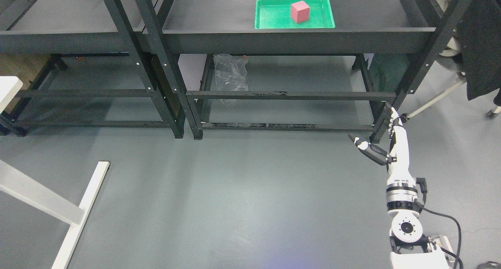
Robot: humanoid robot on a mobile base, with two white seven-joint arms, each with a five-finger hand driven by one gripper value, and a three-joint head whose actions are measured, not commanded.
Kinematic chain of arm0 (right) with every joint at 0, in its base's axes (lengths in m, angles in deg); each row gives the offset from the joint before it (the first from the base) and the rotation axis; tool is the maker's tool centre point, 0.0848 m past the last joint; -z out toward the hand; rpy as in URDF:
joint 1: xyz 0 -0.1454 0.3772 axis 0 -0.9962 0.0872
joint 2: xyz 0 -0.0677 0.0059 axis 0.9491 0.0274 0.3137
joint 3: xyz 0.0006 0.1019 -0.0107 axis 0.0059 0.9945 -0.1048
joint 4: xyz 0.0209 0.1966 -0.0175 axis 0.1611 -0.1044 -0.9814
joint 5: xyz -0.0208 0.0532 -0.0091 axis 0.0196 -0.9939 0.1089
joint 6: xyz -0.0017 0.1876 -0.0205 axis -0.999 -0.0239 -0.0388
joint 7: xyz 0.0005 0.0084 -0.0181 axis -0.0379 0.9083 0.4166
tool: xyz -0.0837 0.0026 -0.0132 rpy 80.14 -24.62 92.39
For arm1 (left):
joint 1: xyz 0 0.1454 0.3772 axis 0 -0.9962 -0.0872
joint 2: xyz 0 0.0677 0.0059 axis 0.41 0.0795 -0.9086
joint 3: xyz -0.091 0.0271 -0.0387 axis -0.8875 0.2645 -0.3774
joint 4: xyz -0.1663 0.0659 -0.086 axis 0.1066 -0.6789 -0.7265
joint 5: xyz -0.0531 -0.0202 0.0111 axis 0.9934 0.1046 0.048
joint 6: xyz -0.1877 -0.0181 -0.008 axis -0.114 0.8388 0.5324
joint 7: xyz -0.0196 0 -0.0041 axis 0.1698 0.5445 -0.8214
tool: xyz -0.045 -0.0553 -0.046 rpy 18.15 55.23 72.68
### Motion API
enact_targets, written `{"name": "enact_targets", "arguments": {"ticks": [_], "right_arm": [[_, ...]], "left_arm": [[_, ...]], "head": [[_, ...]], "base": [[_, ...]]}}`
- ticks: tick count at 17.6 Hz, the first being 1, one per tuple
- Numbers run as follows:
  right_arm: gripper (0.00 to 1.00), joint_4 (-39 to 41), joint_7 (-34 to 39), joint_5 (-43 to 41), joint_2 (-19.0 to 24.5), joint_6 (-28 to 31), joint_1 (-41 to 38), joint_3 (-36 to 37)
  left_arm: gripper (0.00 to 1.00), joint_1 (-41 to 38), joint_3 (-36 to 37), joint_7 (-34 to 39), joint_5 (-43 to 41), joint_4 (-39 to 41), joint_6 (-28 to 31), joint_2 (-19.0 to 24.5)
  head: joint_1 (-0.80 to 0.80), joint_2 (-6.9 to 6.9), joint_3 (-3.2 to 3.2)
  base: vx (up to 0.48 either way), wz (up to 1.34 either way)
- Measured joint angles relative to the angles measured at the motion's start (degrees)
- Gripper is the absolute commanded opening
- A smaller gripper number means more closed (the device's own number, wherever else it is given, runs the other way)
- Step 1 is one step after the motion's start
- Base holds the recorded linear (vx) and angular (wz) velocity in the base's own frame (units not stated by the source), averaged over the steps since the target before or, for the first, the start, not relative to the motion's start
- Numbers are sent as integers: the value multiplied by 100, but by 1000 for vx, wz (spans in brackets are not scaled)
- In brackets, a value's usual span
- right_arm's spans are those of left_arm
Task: Pick pink block from left shelf to tray
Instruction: 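Drive toward the shelf while raising the right hand toward the green tray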
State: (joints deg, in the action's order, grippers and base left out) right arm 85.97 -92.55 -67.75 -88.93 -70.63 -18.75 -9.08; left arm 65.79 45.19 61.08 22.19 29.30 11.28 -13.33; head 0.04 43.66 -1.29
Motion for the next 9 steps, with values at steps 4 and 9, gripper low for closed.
{"name": "enact_targets", "arguments": {"ticks": [4,9], "right_arm": [[99,29,-8,611,0,-173,21,0],[99,77,-30,1414,-35,19,33,-4]], "left_arm": [[100,0,0,0,0,0,0,0],[100,0,0,0,0,0,0,0]], "head": [[0,0,0],[0,0,0]], "base": [[52,0],[144,-27]]}}
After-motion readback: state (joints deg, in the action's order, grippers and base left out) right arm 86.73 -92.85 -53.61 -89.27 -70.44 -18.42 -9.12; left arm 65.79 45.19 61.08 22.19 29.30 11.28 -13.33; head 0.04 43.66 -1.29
